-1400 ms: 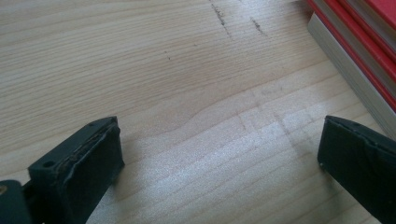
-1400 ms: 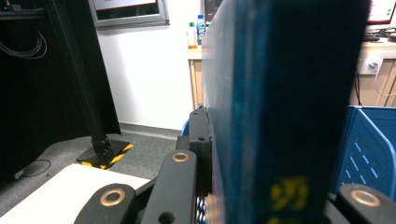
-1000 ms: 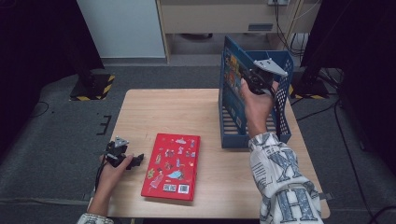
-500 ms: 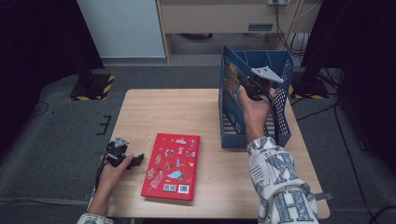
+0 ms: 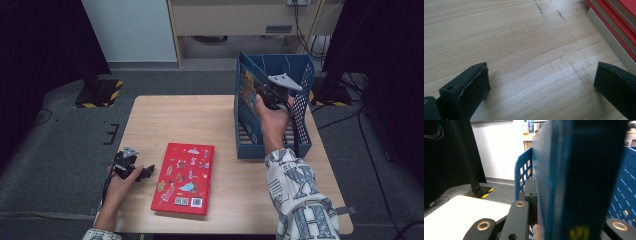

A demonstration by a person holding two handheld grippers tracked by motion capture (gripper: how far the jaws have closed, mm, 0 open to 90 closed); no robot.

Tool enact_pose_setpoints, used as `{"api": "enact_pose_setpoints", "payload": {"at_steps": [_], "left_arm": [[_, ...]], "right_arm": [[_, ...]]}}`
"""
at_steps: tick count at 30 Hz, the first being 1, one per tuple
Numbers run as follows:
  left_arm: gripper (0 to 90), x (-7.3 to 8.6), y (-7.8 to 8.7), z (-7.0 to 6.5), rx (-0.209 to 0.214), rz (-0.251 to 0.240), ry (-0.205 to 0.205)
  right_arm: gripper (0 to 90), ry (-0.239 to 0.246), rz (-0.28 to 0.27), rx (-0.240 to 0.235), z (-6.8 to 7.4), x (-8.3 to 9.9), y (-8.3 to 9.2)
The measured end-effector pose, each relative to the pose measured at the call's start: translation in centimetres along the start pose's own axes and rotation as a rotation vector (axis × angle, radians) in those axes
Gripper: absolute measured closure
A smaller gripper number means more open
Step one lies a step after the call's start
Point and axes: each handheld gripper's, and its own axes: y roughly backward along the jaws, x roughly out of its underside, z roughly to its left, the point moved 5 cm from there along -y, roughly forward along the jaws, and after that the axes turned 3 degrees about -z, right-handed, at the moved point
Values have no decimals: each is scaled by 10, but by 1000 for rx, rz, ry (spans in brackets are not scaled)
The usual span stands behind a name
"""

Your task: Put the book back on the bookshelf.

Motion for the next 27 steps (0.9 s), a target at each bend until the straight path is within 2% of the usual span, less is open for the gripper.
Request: {"api": "enact_pose_setpoints", "payload": {"at_steps": [12, 17, 23, 27], "left_arm": [[0, 0, 0, 0, 0, -1, 1], [0, 0, 0, 0, 0, -1, 1], [0, 0, 0, 0, 0, -1, 1], [0, 0, 0, 0, 0, -1, 1]], "right_arm": [[812, 28, 77, -6, 0, 5, 15], [806, 53, 134, -11, 1, 11, 20], [793, 49, 153, -30, 2, 9, 20], [750, 48, 155, -38, 4, 3, 22]]}}
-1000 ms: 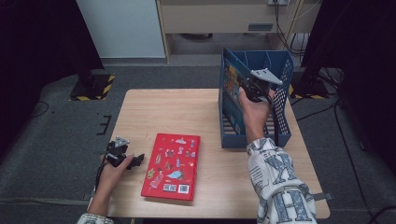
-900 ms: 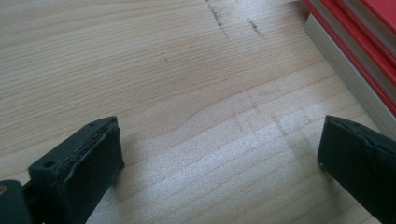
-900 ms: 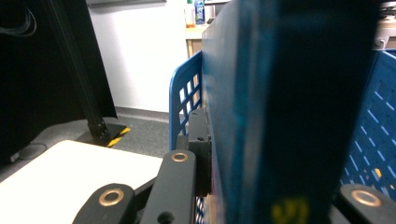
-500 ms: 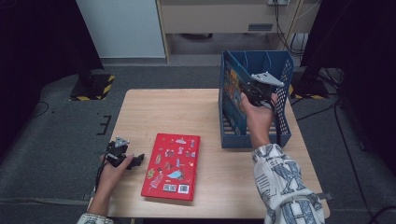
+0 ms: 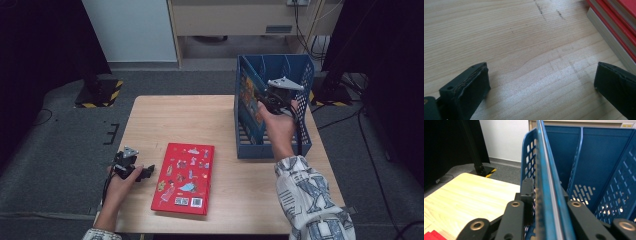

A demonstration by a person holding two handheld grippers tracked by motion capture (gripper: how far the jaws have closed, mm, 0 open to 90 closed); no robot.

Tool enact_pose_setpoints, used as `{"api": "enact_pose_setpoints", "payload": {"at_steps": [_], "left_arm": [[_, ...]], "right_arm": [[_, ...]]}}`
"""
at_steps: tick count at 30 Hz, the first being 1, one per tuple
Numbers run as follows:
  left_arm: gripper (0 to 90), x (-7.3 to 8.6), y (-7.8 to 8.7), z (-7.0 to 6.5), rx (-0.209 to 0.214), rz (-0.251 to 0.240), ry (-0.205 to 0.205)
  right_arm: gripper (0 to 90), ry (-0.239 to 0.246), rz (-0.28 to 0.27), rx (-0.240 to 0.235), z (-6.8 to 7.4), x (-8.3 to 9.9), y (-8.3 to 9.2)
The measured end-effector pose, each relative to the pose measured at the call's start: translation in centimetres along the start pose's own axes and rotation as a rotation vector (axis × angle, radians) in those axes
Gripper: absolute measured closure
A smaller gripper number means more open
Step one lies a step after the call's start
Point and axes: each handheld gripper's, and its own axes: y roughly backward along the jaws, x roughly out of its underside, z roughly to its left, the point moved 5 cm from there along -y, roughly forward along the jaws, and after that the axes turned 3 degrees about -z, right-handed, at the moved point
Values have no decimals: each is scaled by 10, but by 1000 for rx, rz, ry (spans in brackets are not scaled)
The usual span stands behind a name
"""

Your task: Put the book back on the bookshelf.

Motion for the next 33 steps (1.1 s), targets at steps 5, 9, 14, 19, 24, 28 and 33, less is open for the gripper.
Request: {"api": "enact_pose_setpoints", "payload": {"at_steps": [5, 9, 14, 19, 24, 28, 33], "left_arm": [[0, 0, 0, 0, 0, 0, 0], [0, 0, 0, 0, 0, 0, 1], [0, 0, 0, 0, 0, 0, 0], [0, 0, 0, 0, 0, -1, 2], [0, 0, 0, 0, 1, -1, 1], [0, 0, 0, 0, 1, -1, 1], [0, 0, 0, 0, 1, -1, 0]], "right_arm": [[713, 19, 48, -17, 1, -10, 1], [713, 27, 63, -27, 0, -15, 0], [712, 29, 77, -30, 0, -17, 0], [709, 26, 88, -35, 1, -19, -1], [733, 36, 91, -29, 0, -19, -1], [785, 48, 86, -5, 0, -19, -1], [818, 43, 78, 22, 0, -19, -1]]}}
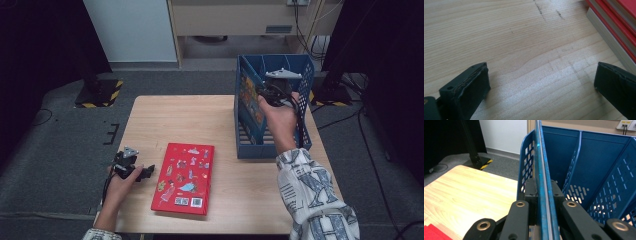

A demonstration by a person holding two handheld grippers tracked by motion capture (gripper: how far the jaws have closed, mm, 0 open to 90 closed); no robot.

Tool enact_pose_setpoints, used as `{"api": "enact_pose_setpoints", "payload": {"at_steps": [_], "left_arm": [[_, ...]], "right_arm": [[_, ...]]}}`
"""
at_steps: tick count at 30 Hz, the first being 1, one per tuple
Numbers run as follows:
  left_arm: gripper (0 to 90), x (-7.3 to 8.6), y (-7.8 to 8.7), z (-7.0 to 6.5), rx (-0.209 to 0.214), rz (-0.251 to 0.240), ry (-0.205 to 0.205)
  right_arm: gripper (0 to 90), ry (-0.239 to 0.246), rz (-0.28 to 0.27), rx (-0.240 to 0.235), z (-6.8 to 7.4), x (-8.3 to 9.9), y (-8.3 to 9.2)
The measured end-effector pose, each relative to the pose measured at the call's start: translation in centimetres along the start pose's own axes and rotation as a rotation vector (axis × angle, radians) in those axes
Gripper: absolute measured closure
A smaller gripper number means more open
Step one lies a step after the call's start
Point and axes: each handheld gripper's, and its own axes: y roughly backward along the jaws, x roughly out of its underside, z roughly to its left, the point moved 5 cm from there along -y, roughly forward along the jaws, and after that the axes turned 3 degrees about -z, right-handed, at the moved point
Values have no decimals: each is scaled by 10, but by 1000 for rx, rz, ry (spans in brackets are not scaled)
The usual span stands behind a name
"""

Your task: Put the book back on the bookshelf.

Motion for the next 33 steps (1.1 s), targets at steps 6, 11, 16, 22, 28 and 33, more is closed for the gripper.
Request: {"api": "enact_pose_setpoints", "payload": {"at_steps": [6, 11, 16, 22, 28, 33], "left_arm": [[0, 0, 0, 0, 0, 1, 0], [0, 0, 0, 0, 0, 1, 0], [0, 0, 0, 0, 0, 1, -1], [0, 0, 0, 0, 1, -2, 1], [0, 0, -1, -1, 1, -5, 4], [0, 0, -1, -1, 2, -5, 3]], "right_arm": [[823, -8, -26, 4, 0, 0, -1], [825, -11, -61, 14, 1, -3, -3], [825, -16, -81, 27, 2, -7, -7], [825, -18, -117, 54, 3, -16, -10], [825, -23, -123, 71, 3, -18, -15], [825, -17, -124, 87, 4, -16, -20]]}}
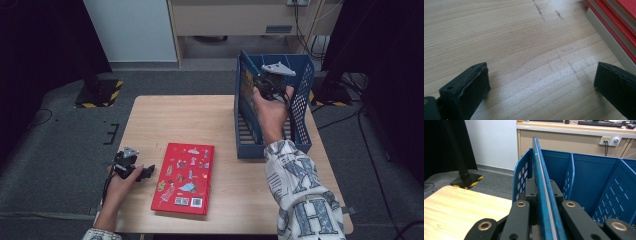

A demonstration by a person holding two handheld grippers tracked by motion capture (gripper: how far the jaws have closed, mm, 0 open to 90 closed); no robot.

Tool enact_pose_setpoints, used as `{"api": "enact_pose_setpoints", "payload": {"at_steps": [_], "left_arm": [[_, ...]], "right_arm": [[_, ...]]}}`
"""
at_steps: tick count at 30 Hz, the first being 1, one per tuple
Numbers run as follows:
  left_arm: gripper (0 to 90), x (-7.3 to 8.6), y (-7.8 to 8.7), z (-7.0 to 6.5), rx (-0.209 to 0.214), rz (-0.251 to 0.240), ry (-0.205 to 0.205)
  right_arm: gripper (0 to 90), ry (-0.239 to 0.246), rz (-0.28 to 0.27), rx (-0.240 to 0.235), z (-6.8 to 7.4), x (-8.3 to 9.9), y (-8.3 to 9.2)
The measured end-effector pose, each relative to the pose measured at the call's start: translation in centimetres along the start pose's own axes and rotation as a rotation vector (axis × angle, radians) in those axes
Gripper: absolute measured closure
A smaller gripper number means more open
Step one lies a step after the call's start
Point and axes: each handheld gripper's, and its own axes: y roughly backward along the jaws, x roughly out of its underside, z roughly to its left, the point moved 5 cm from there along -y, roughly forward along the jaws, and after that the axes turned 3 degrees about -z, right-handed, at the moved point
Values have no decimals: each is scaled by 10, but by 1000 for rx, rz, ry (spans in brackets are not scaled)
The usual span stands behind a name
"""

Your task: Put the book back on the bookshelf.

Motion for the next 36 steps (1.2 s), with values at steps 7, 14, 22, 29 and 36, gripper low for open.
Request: {"api": "enact_pose_setpoints", "payload": {"at_steps": [7, 14, 22, 29, 36], "left_arm": [[0, 0, 0, 0, 1, 0, -2], [0, 0, 0, 0, 2, 1, -3], [0, 0, 0, 0, 3, 3, -4], [0, -1, -1, -1, 5, 2, -7], [0, -1, -1, -1, 9, 1, -9]], "right_arm": [[822, 1, -3, 3, 5, 2, -3], [806, -13, 15, 3, 9, 6, -1], [717, -24, 24, -26, 15, 10, 3], [643, -4, 35, -89, 25, 9, 11], [589, 11, 58, -134, 33, 19, 18]]}}
